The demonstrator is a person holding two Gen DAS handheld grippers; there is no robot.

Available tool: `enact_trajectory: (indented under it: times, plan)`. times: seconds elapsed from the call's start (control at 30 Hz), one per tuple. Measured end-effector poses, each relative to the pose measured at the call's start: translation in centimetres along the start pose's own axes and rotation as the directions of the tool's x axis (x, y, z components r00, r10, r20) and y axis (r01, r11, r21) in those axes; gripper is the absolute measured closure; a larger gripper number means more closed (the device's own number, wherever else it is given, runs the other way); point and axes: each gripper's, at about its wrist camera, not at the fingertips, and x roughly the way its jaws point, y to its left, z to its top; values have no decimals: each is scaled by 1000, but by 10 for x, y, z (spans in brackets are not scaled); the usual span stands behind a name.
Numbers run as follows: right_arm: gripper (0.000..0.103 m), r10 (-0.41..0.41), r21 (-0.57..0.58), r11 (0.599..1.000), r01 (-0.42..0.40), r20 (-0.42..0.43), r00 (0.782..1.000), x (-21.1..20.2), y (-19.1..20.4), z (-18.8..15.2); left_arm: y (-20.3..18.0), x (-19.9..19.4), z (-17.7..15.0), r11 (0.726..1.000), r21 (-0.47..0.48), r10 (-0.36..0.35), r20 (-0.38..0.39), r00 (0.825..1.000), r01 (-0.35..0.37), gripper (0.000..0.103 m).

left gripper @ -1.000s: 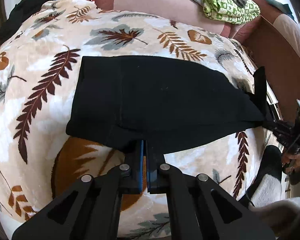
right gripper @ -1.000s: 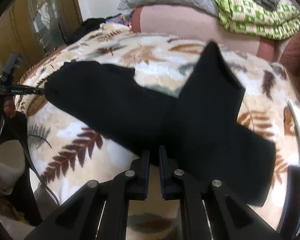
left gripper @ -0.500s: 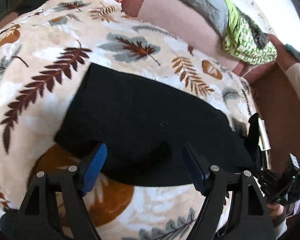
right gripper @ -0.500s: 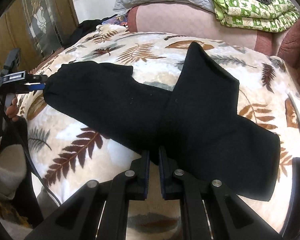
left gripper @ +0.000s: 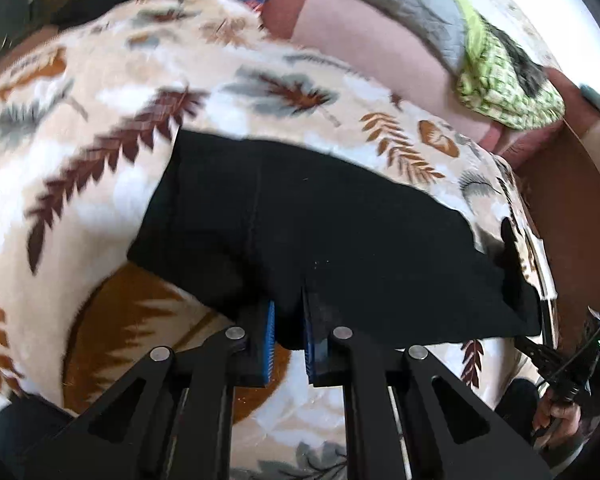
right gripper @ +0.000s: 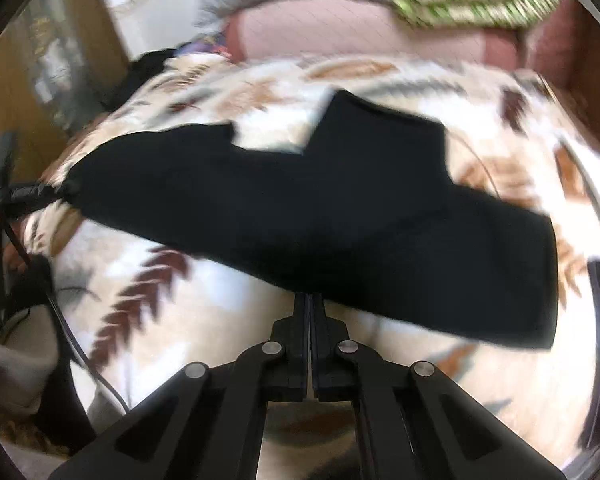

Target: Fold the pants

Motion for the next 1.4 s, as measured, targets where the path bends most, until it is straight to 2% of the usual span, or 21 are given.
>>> enact_trajectory:
  times: [0.1,0.17,0.2,0.23,0.33,0.4,0.47,0.5,0.53,0.57,0.63,0.7,0.77,0.83,1.0,1.07,1.17,1.23,1.27,1.37,1.4]
  plan:
    - [94,25,63,997,-33,119,993,-32,-8,13,-9,-2,0,999,43,29,23,999,-30,94]
    - [69,2,94,995,-21,203,979,-49,-9,29,-13,1,0,997,57,51,21,998,-52,94]
    - [48,-21,93,996,1,219,975,-49,-6,39,-13,2,0,997,52,52,20,998,-53,94]
    - [38,-42,90,996,22,220,975,-46,-2,47,-12,2,-1,998,45,52,20,998,-52,94]
    - [36,-99,61,994,89,175,980,-13,22,76,-11,2,-3,998,37,47,20,999,-48,94]
    - [34,-151,46,988,147,99,983,24,33,94,-10,2,-2,998,35,48,13,999,-49,94]
    - [38,-233,31,972,232,28,972,55,31,104,-11,3,-1,998,36,51,7,999,-52,94]
    - [74,-246,40,968,246,13,969,61,29,104,-11,3,-1,998,38,52,7,999,-52,94]
    - [96,-249,63,966,249,-1,968,62,21,103,-11,3,-1,998,42,51,7,999,-52,94]
    - [99,-241,98,966,239,14,970,53,14,99,-11,2,-1,998,44,48,8,999,-49,94]
    - [99,-233,154,965,214,113,966,12,1,89,-9,4,-1,998,37,41,7,999,-41,94]
    - [99,-277,197,951,240,193,941,-31,-10,76,-9,5,0,999,27,40,6,999,-40,94]
    - [99,-267,239,948,210,238,934,-61,-26,60,-10,6,0,999,24,41,7,999,-41,94]
    - [99,-281,274,936,219,215,935,-66,-43,47,-10,7,-1,999,24,40,7,999,-41,93]
    - [99,-234,339,919,200,61,970,-37,-69,10,-14,7,-1,997,40,59,13,998,-60,93]
    - [99,-223,346,920,186,70,972,-38,-70,5,-15,6,1,997,44,63,8,998,-63,93]
    - [99,-182,350,929,120,151,972,-56,-67,19,-16,2,3,997,42,64,21,998,-65,93]
    - [99,-180,327,937,122,156,971,-62,-64,24,-16,0,0,997,43,67,26,997,-68,93]
    - [99,-189,311,940,140,131,973,-59,-64,23,-15,1,-1,996,43,71,25,997,-72,93]
    - [98,-181,319,929,186,-45,983,-28,-76,10,-15,3,-4,996,45,78,19,997,-79,93]
    - [94,-188,330,922,203,-76,979,-24,-79,3,-16,1,-4,995,49,81,19,997,-82,91]
